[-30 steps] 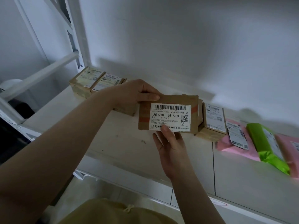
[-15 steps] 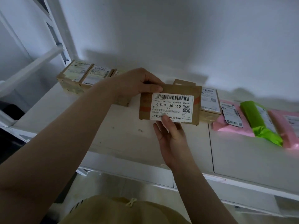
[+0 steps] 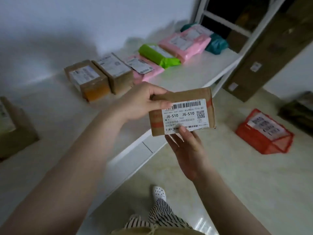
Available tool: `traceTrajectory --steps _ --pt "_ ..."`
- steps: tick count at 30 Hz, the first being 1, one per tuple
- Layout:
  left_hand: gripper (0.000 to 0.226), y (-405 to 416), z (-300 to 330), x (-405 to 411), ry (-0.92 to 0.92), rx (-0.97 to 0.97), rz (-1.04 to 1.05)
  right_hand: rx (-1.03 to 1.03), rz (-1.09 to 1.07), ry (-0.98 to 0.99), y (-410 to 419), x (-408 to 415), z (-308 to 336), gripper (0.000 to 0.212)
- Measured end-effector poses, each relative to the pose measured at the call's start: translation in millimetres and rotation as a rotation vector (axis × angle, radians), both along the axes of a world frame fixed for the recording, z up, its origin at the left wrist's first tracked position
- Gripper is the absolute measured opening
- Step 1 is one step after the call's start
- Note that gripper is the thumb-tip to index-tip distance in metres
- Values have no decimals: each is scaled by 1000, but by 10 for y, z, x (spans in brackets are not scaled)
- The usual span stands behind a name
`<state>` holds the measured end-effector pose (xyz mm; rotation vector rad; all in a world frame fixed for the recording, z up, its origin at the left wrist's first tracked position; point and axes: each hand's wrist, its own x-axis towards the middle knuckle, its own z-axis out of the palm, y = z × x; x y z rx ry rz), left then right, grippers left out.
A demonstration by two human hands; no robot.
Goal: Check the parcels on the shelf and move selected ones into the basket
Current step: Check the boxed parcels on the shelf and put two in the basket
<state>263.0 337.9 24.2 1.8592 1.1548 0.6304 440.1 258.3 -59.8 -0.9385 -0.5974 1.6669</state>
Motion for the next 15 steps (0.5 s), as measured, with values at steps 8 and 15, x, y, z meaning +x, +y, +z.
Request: traceTrajectory --steps 8,15 --pt "27 -214 -733 1951 -81 -109 -115 -265 -466 -142 -577 1497 -263 42" --pt "29 -481 -1452 3421 -55 -208 -25 -443 -522 -262 -739 2795 -735 33"
